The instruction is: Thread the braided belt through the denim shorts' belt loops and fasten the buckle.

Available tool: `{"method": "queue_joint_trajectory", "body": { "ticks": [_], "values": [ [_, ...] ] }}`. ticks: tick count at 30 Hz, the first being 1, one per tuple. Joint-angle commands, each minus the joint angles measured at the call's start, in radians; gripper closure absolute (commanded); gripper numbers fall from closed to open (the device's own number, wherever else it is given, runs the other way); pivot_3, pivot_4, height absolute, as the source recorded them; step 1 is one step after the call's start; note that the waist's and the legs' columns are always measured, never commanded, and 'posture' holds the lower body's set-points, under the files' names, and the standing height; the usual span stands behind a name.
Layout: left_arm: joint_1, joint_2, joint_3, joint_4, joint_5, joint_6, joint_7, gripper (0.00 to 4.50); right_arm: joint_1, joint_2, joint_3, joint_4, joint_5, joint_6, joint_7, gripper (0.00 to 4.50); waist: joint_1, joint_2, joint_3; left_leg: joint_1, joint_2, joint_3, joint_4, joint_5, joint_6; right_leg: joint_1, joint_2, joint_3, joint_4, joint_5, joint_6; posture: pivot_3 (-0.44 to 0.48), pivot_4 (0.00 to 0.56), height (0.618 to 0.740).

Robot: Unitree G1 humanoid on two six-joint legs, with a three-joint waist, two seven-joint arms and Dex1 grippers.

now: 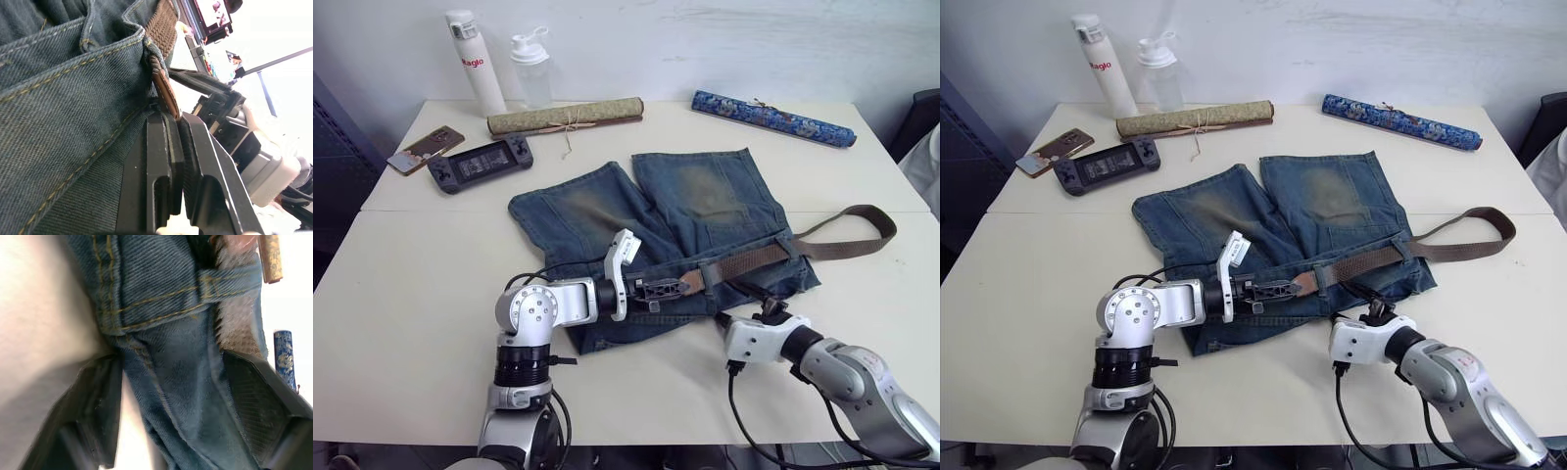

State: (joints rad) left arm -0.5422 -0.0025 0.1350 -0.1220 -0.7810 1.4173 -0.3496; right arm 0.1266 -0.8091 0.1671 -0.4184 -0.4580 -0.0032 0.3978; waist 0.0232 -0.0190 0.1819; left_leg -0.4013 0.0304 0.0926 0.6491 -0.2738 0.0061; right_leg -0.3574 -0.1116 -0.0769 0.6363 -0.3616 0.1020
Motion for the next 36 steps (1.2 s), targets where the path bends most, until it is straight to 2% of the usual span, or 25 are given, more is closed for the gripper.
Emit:
{"method": "queue_joint_trajectory", "body": {
  "ticks": [1, 4, 5, 8, 15, 22, 31, 36],
  "values": [
    [-0.021, -0.006, 0.007, -0.051, -0.037, 0.01, -0.001, 4.5, 0.016, 0.021, 0.005, 0.064, -0.053, 0.015, -0.008, 2.7, 0.0, 0.0, 0.0, 0.0, 0.0, 0.0, 0.0, 0.0, 0.0, 0.0, 0.0, 0.0, 0.0, 0.0, 0.0, 0.0, 0.15, 0.717],
    [-0.023, 0.002, 0.017, -0.059, -0.04, 0.016, 0.002, 4.5, 0.017, 0.036, -0.014, 0.072, -0.057, 0.012, -0.021, 4.29, 0.001, 0.0, 0.0, 0.0, -0.001, 0.0, 0.0, 0.0, 0.0, 0.0, 0.0, 0.0, 0.0, 0.0, 0.0, 0.0, 0.15, 0.717],
    [-0.022, 0.01, 0.015, -0.068, -0.041, 0.017, 0.0, 4.5, 0.016, 0.038, -0.024, 0.072, -0.061, 0.011, -0.027, 4.48, 0.001, 0.0, 0.0, 0.0, -0.001, 0.0, 0.0, 0.0, 0.0, 0.0, 0.0, 0.0, 0.0, 0.0, 0.0, 0.0, 0.15, 0.717],
    [-0.021, 0.023, 0.023, -0.094, -0.054, 0.034, -0.003, 4.5, -0.006, 0.039, -0.06, 0.084, -0.075, 0.017, -0.056, 4.48, 0.001, 0.0, 0.0, 0.0, 0.0, 0.0, 0.0, 0.0, 0.0, 0.0, 0.0, 0.0, 0.001, 0.0, 0.0, 0.0, 0.15, 0.717],
    [0.0, 0.08, 0.034, -0.168, -0.101, 0.069, -0.02, 4.5, -0.015, -0.043, -0.153, 0.133, -0.124, -0.023, -0.083, 4.48, 0.004, 0.0, 0.001, -0.001, -0.001, 0.0, 0.0, 0.0, 0.0, -0.001, -0.001, 0.0, 0.001, 0.0, 0.0, 0.0, 0.15, 0.717],
    [0.037, 0.109, 0.071, -0.205, -0.139, 0.084, -0.011, 4.5, -0.059, -0.111, -0.212, 0.25, -0.119, -0.059, -0.081, 4.48, 0.0, 0.0, 0.001, -0.001, -0.001, 0.0, 0.0, 0.0, 0.0, -0.001, -0.001, 0.0, 0.001, 0.0, 0.0, 0.0, 0.15, 0.717],
    [0.089, 0.125, 0.071, -0.231, -0.149, 0.081, -0.001, 4.5, -0.119, -0.058, -0.189, 0.265, -0.119, 0.034, -0.046, 4.48, 0.001, 0.0, 0.001, -0.001, -0.001, 0.0, 0.0, 0.0, 0.001, -0.001, 0.0, 0.0, 0.001, 0.0, 0.0, 0.0, 0.15, 0.717],
    [0.098, 0.122, 0.073, -0.234, -0.155, 0.075, 0.005, 4.5, -0.122, 0.014, -0.213, 0.211, -0.03, 0.101, 0.016, 4.48, 0.0, 0.0, 0.001, -0.001, -0.001, 0.0, 0.0, 0.0, 0.0, -0.001, 0.0, 0.0, 0.001, 0.0, 0.0, 0.0, 0.15, 0.717]
  ]
}}
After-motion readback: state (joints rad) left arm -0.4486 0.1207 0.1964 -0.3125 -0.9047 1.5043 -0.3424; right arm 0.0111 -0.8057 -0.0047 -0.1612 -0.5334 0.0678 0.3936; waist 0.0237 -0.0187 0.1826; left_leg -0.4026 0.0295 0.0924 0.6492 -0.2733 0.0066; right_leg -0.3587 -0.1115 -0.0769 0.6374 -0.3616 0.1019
